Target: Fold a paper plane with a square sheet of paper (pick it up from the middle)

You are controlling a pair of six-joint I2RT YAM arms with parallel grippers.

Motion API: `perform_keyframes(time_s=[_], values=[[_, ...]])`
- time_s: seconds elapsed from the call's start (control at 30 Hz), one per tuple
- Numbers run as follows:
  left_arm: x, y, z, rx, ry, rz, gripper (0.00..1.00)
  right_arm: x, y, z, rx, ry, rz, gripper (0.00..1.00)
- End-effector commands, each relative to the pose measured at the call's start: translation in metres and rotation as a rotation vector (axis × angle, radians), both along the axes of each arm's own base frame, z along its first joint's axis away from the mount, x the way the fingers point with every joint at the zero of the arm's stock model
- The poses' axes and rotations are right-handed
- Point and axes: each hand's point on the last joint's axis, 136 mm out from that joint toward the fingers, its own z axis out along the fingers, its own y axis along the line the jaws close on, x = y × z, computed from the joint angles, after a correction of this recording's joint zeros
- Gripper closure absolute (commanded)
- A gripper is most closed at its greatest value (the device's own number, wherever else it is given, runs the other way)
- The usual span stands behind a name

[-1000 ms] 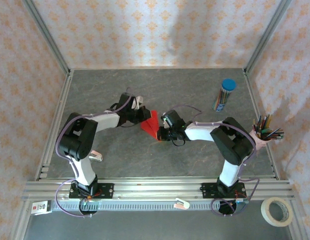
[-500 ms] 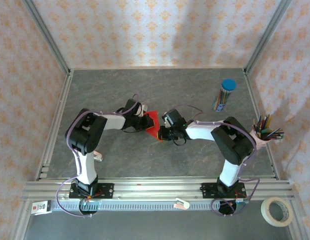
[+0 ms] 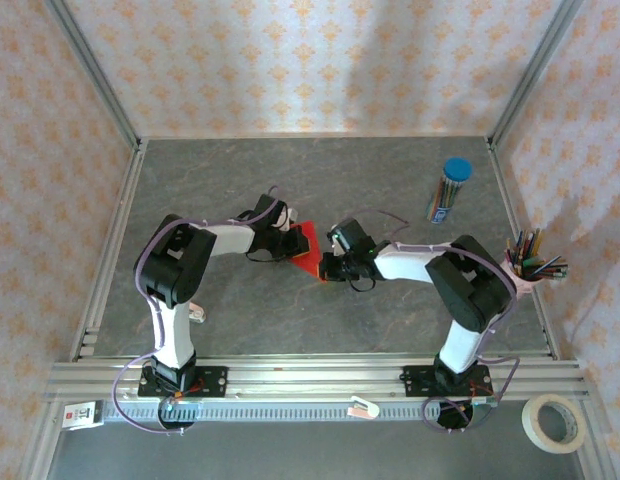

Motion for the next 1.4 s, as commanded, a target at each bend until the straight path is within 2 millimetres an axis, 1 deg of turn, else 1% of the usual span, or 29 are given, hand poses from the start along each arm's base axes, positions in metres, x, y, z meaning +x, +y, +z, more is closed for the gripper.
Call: perform_keyframes(time_s=[0.0, 0.1, 0.13, 0.17, 0.4, 0.53, 0.67, 0.83, 0.93, 1.07, 1.2, 1.3, 1.37], values=[[-0.015, 0.024, -0.043, 0.131, 0.087, 0.031, 0.93, -0.011, -0.008, 0.002, -0.025, 0.044, 0.014, 0.95], [-0.019, 0.025, -0.046, 0.138, 0.096, 0.024, 0.93, 0.013, 0.016, 0.037, 0.087, -0.044, 0.022, 0.95], [-0.020, 0.025, -0.047, 0.137, 0.100, 0.023, 0.93, 0.019, 0.021, 0.043, 0.105, -0.058, 0.023, 0.95], [-0.020, 0.025, -0.047, 0.137, 0.100, 0.023, 0.93, 0.023, 0.024, 0.044, 0.110, -0.061, 0.024, 0.95], [-0.020, 0.022, -0.049, 0.134, 0.107, 0.012, 0.93, 0.039, 0.031, 0.024, 0.066, -0.041, 0.018, 0.97], [-0.021, 0.023, -0.050, 0.136, 0.114, 0.015, 0.94, 0.039, 0.031, 0.017, 0.049, -0.030, 0.020, 0.99], [-0.022, 0.022, -0.050, 0.138, 0.117, 0.013, 0.94, 0.036, 0.026, 0.006, 0.028, -0.013, 0.017, 0.99], [-0.024, 0.024, -0.052, 0.142, 0.125, 0.015, 0.94, 0.029, 0.022, -0.009, 0.005, 0.026, 0.024, 1.00], [-0.025, 0.025, -0.054, 0.151, 0.133, 0.018, 0.95, 0.019, 0.016, -0.017, -0.011, 0.051, 0.030, 1.00], [-0.027, 0.030, -0.058, 0.177, 0.141, 0.026, 0.95, -0.003, 0.004, -0.021, -0.015, 0.089, 0.050, 0.99], [-0.028, 0.032, -0.060, 0.185, 0.145, 0.028, 0.95, -0.029, -0.009, -0.015, -0.002, 0.108, 0.083, 0.99], [-0.026, 0.030, -0.057, 0.178, 0.134, 0.027, 0.95, -0.046, -0.016, -0.011, 0.011, 0.111, 0.116, 0.98], [-0.023, 0.028, -0.053, 0.170, 0.122, 0.023, 0.95, -0.054, -0.023, -0.011, 0.002, 0.106, 0.130, 0.97]])
